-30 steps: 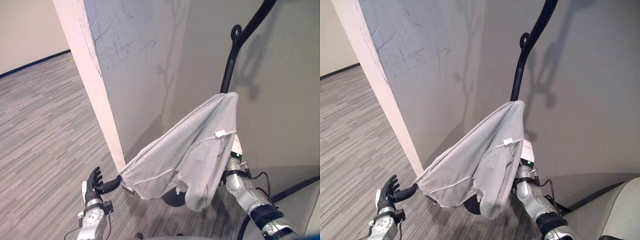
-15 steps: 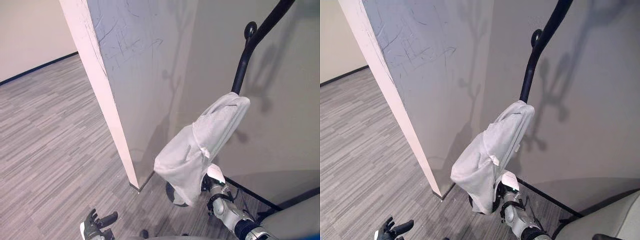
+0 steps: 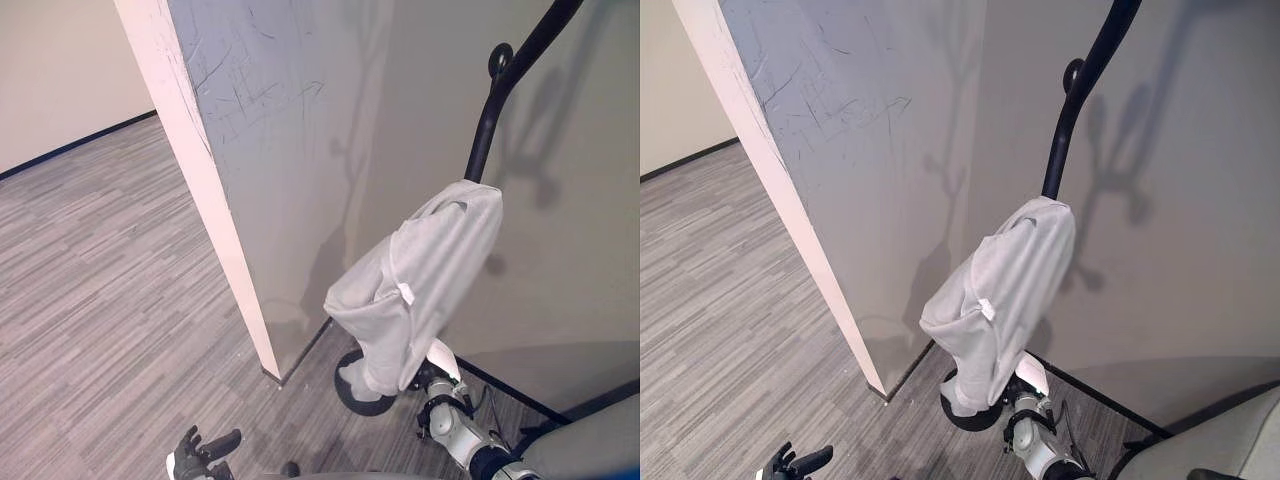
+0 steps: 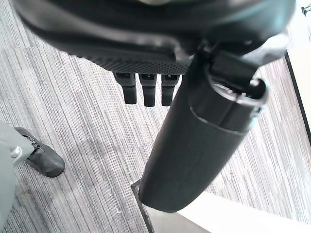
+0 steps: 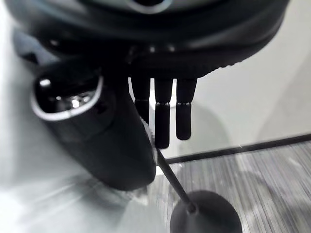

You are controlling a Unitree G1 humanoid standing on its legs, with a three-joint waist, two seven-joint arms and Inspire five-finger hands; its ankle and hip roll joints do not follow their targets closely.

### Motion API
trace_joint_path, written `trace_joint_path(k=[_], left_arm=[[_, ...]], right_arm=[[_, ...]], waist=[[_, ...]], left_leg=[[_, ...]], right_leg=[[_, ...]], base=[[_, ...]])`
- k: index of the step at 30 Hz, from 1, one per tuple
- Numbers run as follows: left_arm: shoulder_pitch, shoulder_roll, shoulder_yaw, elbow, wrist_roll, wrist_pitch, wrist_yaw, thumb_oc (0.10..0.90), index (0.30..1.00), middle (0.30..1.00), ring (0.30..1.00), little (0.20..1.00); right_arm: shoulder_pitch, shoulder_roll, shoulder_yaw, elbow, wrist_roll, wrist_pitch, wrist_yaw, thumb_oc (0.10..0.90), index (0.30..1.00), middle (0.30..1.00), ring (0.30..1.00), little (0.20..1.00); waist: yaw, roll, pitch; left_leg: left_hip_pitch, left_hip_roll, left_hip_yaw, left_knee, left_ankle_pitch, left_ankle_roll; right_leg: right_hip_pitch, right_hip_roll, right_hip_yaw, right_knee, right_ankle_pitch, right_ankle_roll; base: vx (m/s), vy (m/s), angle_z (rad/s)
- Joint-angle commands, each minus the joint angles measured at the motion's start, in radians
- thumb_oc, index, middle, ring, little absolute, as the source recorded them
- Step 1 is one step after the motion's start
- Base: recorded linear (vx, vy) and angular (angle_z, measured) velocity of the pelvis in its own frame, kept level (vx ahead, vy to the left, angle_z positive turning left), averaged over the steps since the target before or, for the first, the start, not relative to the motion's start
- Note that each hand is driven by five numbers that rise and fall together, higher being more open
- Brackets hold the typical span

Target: Hang the clothes on the sofa on the clothes rack.

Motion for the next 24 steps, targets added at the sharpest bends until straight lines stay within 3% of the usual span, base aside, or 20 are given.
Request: trace_joint_path(k=[1,9,13,19,24], left_arm=[[-0.071,0.004,0.046,0.019,-0.043,-0.066,0.015,0.800,0.900,0.900,0.900,0.900],[-0.056,0.016,0.158,0.056,-0.128,-0.056,-0.008,0.800,0.900,0.900,0.900,0.900],[-0.052,0.030,0.211,0.094,-0.138,-0.053,-0.021,0.800,0.900,0.900,0.900,0.900],[-0.025,0.034,0.257,0.188,-0.145,-0.044,-0.066,0.800,0.900,0.900,0.900,0.900],[-0.018,0.042,0.262,0.285,-0.139,-0.012,-0.084,0.800,0.900,0.900,0.900,0.900]], right_arm=[[-0.012,-0.031,-0.027,-0.094,0.061,-0.046,-0.071,0.800,0.900,0.900,0.900,0.900],[0.117,-0.079,-0.246,-0.342,0.212,-0.095,-0.077,0.800,0.900,0.900,0.900,0.900],[0.198,-0.048,-0.360,-0.379,0.287,-0.132,-0.103,0.800,0.900,0.900,0.900,0.900],[0.277,0.026,-0.507,-0.311,0.374,-0.152,-0.144,0.800,0.900,0.900,0.900,0.900],[0.269,0.091,-0.556,-0.121,0.611,-0.200,-0.114,0.800,0.900,0.900,0.900,0.900]], waist=[[-0.004,-0.042,-0.007],[-0.022,-0.060,-0.020],[-0.037,-0.068,-0.026],[-0.054,-0.077,-0.037],[-0.064,-0.082,-0.042]], left_leg=[[-0.015,-0.083,-0.072,0.003,-0.029,0.042],[-0.011,-0.080,-0.043,0.003,-0.037,0.046],[-0.011,-0.080,-0.031,0.003,-0.038,0.048],[-0.007,-0.078,-0.020,0.003,-0.043,0.048],[0.005,-0.072,0.003,0.003,-0.052,0.044]], right_leg=[[0.022,0.007,0.027,0.011,-0.049,0.036],[0.015,0.011,0.051,0.011,-0.039,0.038],[0.013,0.014,0.060,0.011,-0.035,0.036],[0.012,0.018,0.073,0.011,-0.029,0.034],[0.011,0.024,0.097,0.011,-0.020,0.031]], base=[[0.01,0.014,-0.04],[0.00,0.014,-0.11],[0.00,0.007,-0.13],[0.01,-0.001,-0.11],[0.02,-0.002,-0.13]])
